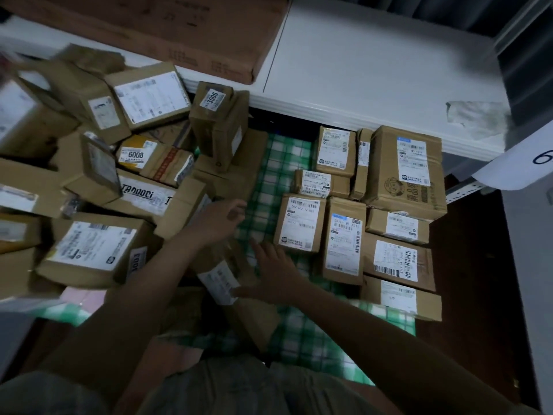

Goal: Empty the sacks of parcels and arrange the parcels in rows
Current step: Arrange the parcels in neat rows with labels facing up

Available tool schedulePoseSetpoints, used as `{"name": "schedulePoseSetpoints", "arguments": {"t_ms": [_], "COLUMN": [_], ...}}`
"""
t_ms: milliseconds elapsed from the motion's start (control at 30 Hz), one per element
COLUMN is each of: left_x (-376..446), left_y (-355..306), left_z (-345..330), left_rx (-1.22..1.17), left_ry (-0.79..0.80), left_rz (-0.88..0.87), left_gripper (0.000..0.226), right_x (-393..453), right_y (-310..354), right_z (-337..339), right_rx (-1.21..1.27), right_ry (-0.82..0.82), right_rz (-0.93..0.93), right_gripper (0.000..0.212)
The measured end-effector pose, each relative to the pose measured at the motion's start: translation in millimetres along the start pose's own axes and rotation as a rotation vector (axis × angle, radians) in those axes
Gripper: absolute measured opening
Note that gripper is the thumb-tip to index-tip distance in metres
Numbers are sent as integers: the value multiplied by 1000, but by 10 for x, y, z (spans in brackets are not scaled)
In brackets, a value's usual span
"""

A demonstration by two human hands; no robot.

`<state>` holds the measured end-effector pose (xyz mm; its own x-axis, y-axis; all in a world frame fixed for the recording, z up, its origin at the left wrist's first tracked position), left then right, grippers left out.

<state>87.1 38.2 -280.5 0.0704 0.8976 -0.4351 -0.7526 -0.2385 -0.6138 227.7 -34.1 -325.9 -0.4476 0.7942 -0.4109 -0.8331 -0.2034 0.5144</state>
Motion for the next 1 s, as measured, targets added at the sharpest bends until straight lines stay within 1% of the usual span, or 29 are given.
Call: {"name": "schedulePoseSetpoints", "arguments": {"t_ms": [33, 100, 167, 233, 300, 367, 400, 467, 533, 633, 733, 800, 833, 867, 933, 967, 1000], "left_x": [-64, -178, -247, -285, -301, -345, -367, -399, -388, -315, -250, -238, -238, -224, -207, -207, -205], "left_y": [39, 98, 151, 212, 255, 237, 212, 178, 127, -4, -91, -114, -121, -100, -81, -80, -83], "left_z": [39, 88, 120, 141, 171, 231, 261, 291, 278, 225, 232, 220, 210, 192, 154, 138, 127], "left_rx": [-13, -47, -93, -118, -132, -167, -210, -376, -511, -615, -773, -843, -852, -848, -827, -825, -838], "left_ry": [-31, -96, -137, -144, -155, -207, -244, -288, -242, -136, -148, -109, -90, -89, -122, -142, -152], "left_rz": [-2, -11, -14, -3, 14, 25, 37, 96, 129, 87, 103, 137, 152, 169, 204, 222, 229], "left_gripper": [38, 36, 34, 33, 34, 36, 38, 40, 48, 64, 72, 83, 85, 81, 66, 62, 61], "right_x": [28, 80, 127, 127, 118, 118, 117, 100, 69, -15, -92, -137, -167, -206, -306, -354, -398], "right_y": [50, 126, 135, 137, 152, 126, 92, 19, -23, -52, -86, -134, -143, -138, -122, -100, -88], "right_z": [-74, -187, -282, -324, -254, -90, 16, 235, 423, 607, 665, 673, 697, 730, 816, 859, 904], "right_rx": [33, 64, 80, 171, 317, 495, 577, 714, 838, 965, 1060, 1084, 1073, 1027, 851, 761, 668], "right_ry": [71, 113, 125, 134, 115, 84, 76, 53, 29, 11, 37, 35, 31, 24, -4, -27, -65], "right_rz": [-36, -61, -77, -94, -102, -129, -150, -176, -186, -226, -257, -283, -293, -290, -238, -198, -161], "right_gripper": [118, 129, 132, 130, 122, 108, 98, 81, 69, 65, 49, 54, 57, 55, 45, 46, 54]}}
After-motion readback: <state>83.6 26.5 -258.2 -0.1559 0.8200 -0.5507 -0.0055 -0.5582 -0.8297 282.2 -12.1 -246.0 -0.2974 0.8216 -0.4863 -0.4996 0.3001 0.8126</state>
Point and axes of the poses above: each hand's wrist, its own x-axis towards the middle knuckle, its own z-axis out of the back of the hand, y = z × x, the point moved 4 cm from there along x, towards the middle knuckle, and after that the axes turned 6 degrees about -y, right-handed, at the moved point
